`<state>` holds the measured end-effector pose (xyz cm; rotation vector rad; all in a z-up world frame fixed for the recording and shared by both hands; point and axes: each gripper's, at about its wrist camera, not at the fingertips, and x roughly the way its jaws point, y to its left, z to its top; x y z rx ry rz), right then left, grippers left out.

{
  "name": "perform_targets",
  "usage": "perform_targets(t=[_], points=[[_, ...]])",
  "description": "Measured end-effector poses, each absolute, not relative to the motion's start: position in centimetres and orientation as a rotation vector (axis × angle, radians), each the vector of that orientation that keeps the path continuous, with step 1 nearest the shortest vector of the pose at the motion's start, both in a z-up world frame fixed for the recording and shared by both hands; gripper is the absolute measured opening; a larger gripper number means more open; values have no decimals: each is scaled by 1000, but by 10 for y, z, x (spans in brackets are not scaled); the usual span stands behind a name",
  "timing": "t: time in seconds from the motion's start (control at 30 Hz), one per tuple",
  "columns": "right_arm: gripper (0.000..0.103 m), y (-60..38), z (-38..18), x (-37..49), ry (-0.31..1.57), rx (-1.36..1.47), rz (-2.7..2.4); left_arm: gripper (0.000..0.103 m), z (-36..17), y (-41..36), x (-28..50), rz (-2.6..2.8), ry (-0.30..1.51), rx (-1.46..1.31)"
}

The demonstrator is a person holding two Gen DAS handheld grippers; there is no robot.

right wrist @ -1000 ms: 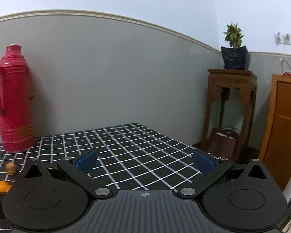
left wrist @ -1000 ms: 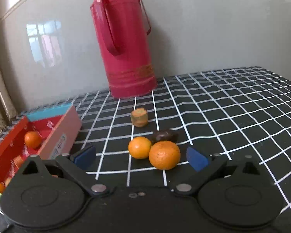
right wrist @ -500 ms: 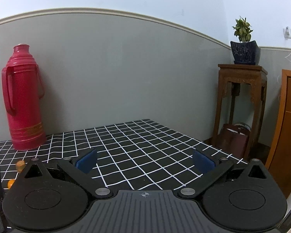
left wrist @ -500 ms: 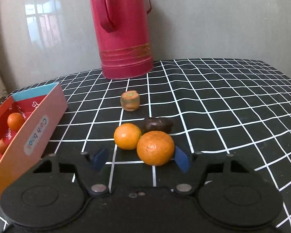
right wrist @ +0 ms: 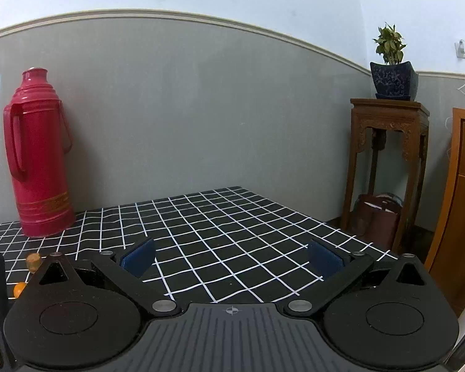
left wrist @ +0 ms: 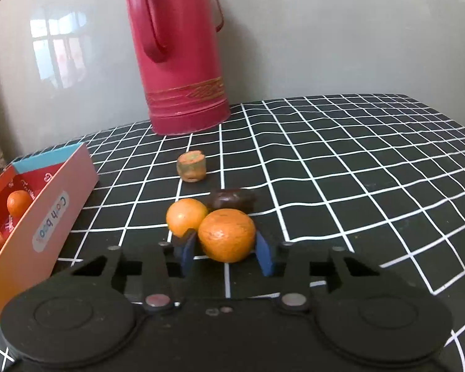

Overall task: Organize fruits
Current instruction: 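Lower the left gripper onto the large orange and close it, then carry the large orange into the red box and open the left gripper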

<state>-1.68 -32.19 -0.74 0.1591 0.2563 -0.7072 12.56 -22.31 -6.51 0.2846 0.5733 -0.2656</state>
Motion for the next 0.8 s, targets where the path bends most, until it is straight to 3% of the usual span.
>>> perform_targets(t=[0.3, 0.37, 0.43, 0.5, 0.63, 0.8], points=[[103, -321, -9, -17, 272, 161, -700, 39, -66, -229, 124, -241, 560, 326], [103, -321, -11, -15, 278, 159, -696, 50, -66, -229, 125, -232, 561, 329], [103, -320, -12, -14, 285, 155, -694, 53, -65, -230, 127, -227, 564, 329], [103, -319, -13, -12, 293, 148, -692, 50, -65, -230, 127, -235, 566, 324], [103, -317, -16, -8, 308, 136, -684, 30, -63, -232, 124, -238, 547, 329], [103, -313, -20, -4, 324, 119, -675, 29, -64, -233, 122, -237, 546, 330]])
